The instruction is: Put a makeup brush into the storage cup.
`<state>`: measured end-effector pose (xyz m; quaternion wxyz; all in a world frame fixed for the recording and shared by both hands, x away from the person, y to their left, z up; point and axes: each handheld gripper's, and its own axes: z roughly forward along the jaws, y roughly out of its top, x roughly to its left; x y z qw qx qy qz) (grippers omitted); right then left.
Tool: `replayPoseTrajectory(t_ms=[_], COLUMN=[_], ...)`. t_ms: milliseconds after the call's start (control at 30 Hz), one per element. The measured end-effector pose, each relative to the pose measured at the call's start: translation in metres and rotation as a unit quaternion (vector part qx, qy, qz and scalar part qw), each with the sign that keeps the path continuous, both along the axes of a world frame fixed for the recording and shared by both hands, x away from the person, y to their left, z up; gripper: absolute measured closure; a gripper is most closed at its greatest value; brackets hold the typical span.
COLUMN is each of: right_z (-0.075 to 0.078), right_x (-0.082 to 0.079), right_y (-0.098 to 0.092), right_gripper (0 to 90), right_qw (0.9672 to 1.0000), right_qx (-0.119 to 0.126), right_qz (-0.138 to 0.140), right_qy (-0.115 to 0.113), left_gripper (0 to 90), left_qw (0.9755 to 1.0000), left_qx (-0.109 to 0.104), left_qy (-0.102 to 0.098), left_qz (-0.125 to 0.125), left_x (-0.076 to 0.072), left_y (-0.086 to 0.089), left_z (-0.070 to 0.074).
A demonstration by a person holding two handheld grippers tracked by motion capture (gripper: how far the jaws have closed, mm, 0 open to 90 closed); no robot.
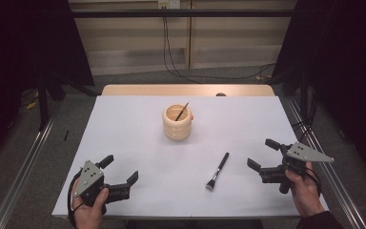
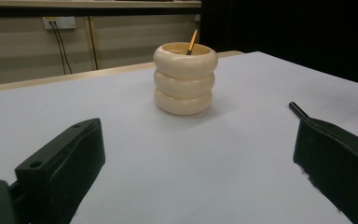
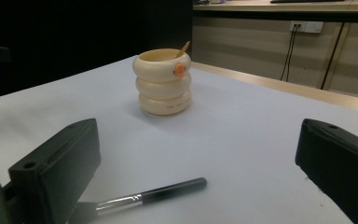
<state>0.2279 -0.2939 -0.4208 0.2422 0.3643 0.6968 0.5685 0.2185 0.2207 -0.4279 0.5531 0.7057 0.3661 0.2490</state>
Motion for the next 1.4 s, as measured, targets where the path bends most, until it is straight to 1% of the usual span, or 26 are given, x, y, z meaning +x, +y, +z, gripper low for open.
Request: replayPoseTrajectory(t_ms=[33, 67, 133, 200, 233, 267, 300, 367, 467, 533, 600, 667, 700, 733, 800, 933, 1033, 1067, 1133, 1233, 1300, 1333, 1367, 1400], right_z=[0.001, 0.001, 0.002, 0.003, 0.003, 0.004, 0.004, 0.005, 0.007, 0.009, 0.01, 0.01, 0.011, 0.011, 0.012, 0.016, 0.017, 0.017, 0.017, 0.016, 0.015, 0.015, 0.015, 0.014], right_x=[0.002, 0.004, 0.008, 0.011, 0.013, 0.015, 0.018, 0.022, 0.029, 0.034, 0.038, 0.043, 0.045, 0.046, 0.049, 0.055, 0.059, 0.06, 0.062, 0.066, 0.068, 0.07, 0.071, 0.073], right_y=[0.001, 0.003, 0.006, 0.008, 0.011, 0.012, 0.014, 0.019, 0.028, 0.033, 0.038, 0.041, 0.043, 0.044, 0.047, 0.05, 0.051, 0.052, 0.052, 0.054, 0.057, 0.058, 0.059, 0.06], right_gripper=[0.0, 0.0, 0.0, 0.0, 0.0, 0.0, 0.0, 0.0, 0.0, 0.0, 0.0, 0.0, 0.0, 0.0, 0.0, 0.0, 0.4, 0.4, 0.0, 0.8, 0.9, 1.0, 1.1, 0.7], right_qw=[1.0, 1.0, 1.0, 0.9998, 0.9998, 0.9998, 0.9997, 0.9995, 0.9988, 0.9985, 0.9976, 0.9974, 0.9968, 0.9964, 0.9959, 0.995, 0.9923, 0.9904, 0.9881, 0.982, 0.977, 0.9742, 0.9722, 0.9716], right_qx=[-0.004, -0.004, -0.004, -0.012, -0.013, -0.012, -0.013, -0.011, -0.019, -0.017, -0.027, -0.029, -0.036, -0.044, -0.047, -0.054, -0.068, -0.072, -0.08, -0.1, -0.111, -0.12, -0.127, -0.13], right_qz=[0.005, 0.002, 0.004, 0.013, 0.008, 0.011, 0.022, 0.029, 0.045, 0.052, 0.063, 0.064, 0.069, 0.071, 0.076, 0.08, 0.095, 0.106, 0.119, 0.141, 0.159, 0.166, 0.17, 0.17], right_qy=[0.001, -0.005, -0.007, -0.008, -0.012, -0.009, -0.006, -0.002, 0.004, 0.008, 0.01, 0.013, 0.015, 0.012, 0.016, 0.023, 0.042, 0.051, 0.057, 0.076, 0.088, 0.094, 0.1, 0.102], left_gripper=[2.0, 2.0, 2.0, 2.0, 2.0, 2.0, 2.0, 2.0, 2.1, 2.0, 1.7, 1.9, 1.9, 1.9, 1.8, 1.8, 1.9, 1.9, 1.9, 1.9, 1.9, 1.9, 1.9, 1.9], left_qw=[1.0, 1.0, 1.0, 1.0, 1.0, 1.0, 1.0, 1.0, 1.0, 0.9999, 0.9999, 0.9999, 0.9999, 0.9999, 0.9999, 1.0, 0.9999, 1.0, 1.0, 0.9999, 1.0, 0.9999, 1.0, 1.0], left_qx=[0.0, 0.0, 0.0, -0.003, -0.003, -0.001, -0.003, -0.002, -0.005, -0.01, -0.009, -0.009, -0.009, -0.007, -0.005, -0.002, -0.003, -0.001, 0.0, -0.005, 0.003, 0.001, 0.001, 0.002], left_qy=[0.0, 0.0, 0.0, 0.001, 0.001, 0.001, 0.001, 0.001, -0.002, -0.007, -0.005, -0.006, -0.007, -0.006, -0.003, -0.003, -0.003, -0.002, -0.001, -0.003, -0.003, -0.001, -0.001, 0.0], left_qz=[-0.001, 0.0, 0.003, 0.004, 0.003, 0.003, 0.002, 0.004, 0.004, 0.0, -0.001, -0.002, -0.004, -0.007, -0.008, -0.007, -0.009, -0.007, -0.007, -0.01, -0.008, -0.01, -0.01, -0.009], left_x=[0.0, 0.0, 0.0, -0.001, -0.001, -0.001, -0.001, -0.002, -0.003, -0.004, -0.004, -0.004, -0.003, -0.003, -0.002, -0.002, -0.002, -0.002, -0.002, -0.003, -0.004, -0.005, -0.005, -0.005], left_y=[0.001, 0.001, 0.001, 0.001, 0.001, 0.002, 0.002, 0.002, 0.003, 0.002, 0.001, 0.001, 0.001, 0.001, 0.001, 0.001, 0.001, 0.001, 0.001, 0.001, 0.001, 0.0, 0.0, 0.0], left_z=[0.0, 0.0, 0.0, 0.0, 0.0, 0.0, -0.001, 0.0, 0.0, 0.001, 0.001, 0.001, 0.001, 0.001, 0.001, 0.001, 0.001, 0.001, 0.0, 0.001, 0.001, 0.001, 0.001, 0.001])
